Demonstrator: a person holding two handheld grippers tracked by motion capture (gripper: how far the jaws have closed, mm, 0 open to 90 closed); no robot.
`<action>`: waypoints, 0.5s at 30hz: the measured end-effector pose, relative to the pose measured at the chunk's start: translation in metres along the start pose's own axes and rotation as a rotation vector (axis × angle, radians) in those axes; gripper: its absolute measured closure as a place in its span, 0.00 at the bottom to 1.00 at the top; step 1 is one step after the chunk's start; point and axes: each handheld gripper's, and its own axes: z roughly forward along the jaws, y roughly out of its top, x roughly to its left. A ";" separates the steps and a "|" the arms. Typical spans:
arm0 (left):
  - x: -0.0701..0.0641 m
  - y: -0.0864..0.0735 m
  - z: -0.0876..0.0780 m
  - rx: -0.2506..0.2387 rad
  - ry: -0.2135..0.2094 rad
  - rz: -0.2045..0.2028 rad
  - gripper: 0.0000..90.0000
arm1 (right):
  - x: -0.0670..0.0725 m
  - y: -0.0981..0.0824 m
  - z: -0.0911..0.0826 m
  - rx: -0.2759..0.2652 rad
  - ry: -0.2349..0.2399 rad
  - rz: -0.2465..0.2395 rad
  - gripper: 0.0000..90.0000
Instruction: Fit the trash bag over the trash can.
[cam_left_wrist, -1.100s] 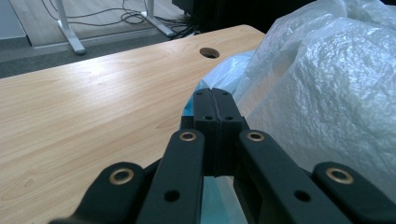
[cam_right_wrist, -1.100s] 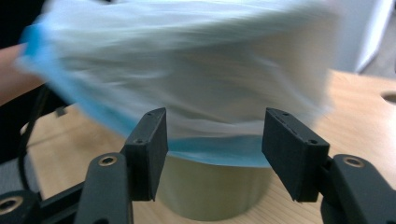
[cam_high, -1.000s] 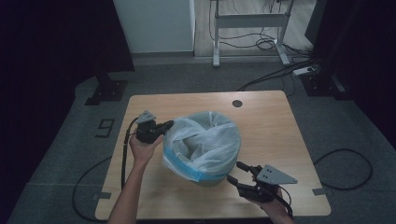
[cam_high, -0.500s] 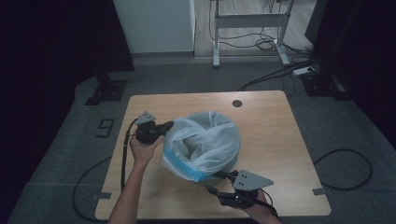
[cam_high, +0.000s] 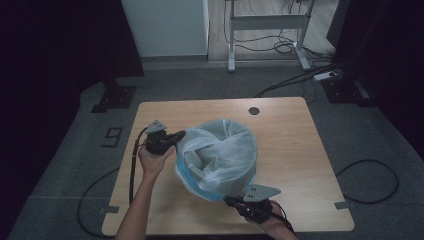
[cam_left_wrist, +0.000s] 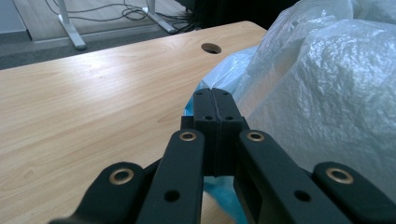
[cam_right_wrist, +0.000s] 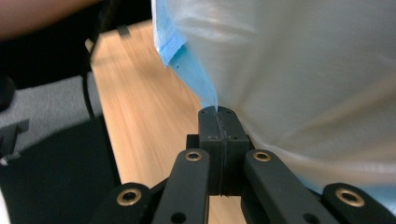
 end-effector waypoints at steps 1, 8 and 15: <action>0.000 0.000 0.000 0.000 0.000 0.000 1.00 | 0.000 0.000 0.000 0.000 0.000 0.000 0.99; -0.001 -0.001 0.003 0.031 -0.005 0.006 1.00 | -0.022 -0.037 0.008 0.098 -0.033 0.142 0.99; 0.001 -0.006 0.006 0.064 0.001 -0.015 1.00 | -0.029 -0.046 -0.001 0.096 -0.056 0.162 0.99</action>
